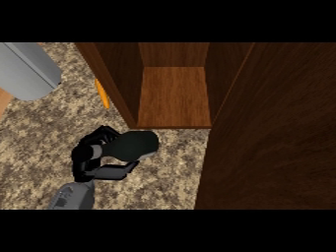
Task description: Pick up the wine, place it into the cabinet and close the cabinet
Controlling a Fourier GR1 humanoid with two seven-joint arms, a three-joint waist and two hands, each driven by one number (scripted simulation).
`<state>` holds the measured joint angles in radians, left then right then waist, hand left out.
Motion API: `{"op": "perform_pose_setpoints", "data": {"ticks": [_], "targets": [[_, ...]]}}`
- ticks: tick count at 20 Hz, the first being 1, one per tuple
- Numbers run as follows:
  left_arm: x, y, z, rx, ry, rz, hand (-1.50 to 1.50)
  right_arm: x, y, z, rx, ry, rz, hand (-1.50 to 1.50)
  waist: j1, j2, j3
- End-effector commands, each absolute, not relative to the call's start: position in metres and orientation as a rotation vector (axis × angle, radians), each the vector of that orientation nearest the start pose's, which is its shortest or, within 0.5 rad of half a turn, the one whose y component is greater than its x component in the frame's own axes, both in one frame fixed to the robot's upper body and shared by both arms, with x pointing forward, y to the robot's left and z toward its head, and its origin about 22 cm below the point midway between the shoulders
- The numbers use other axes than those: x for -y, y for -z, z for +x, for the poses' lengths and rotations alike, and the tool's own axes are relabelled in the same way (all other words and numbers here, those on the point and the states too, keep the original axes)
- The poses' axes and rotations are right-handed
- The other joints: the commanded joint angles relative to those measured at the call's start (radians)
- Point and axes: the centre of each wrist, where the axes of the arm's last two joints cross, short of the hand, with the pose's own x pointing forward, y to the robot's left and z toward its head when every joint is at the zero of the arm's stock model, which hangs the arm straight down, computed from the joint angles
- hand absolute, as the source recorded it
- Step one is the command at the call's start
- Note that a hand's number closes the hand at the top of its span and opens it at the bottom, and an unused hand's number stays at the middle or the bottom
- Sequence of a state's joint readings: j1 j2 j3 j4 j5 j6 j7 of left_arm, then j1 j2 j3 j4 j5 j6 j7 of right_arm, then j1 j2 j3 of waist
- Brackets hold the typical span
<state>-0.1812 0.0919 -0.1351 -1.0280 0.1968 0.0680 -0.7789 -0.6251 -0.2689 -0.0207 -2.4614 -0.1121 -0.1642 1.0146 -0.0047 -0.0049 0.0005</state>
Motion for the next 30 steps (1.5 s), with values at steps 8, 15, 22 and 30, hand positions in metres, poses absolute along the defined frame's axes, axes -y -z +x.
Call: {"op": "perform_pose_setpoints", "data": {"ticks": [8, 15, 22, 30], "targets": [[-0.146, 0.001, 0.270, 1.987, -0.009, -0.286, 1.50, 0.197, -0.297, 0.138, 1.967, -0.280, 0.218, -1.50, 0.001, -0.003, -0.001], [-0.109, -0.065, 0.263, 1.960, -0.055, -0.278, 1.50, 0.219, -0.289, 0.149, 1.974, -0.260, 0.196, -1.50, 0.002, 0.001, 0.000], [-0.091, -0.124, 0.304, 1.941, -0.069, -0.243, 1.50, 0.204, -0.288, 0.146, 1.970, -0.257, 0.212, -1.50, -0.003, 0.001, -0.001], [-0.075, -0.128, 0.341, 1.909, -0.074, -0.163, 1.50, 0.212, -0.282, 0.140, 1.998, -0.278, 0.224, -1.50, -0.015, 0.005, 0.000]]}}
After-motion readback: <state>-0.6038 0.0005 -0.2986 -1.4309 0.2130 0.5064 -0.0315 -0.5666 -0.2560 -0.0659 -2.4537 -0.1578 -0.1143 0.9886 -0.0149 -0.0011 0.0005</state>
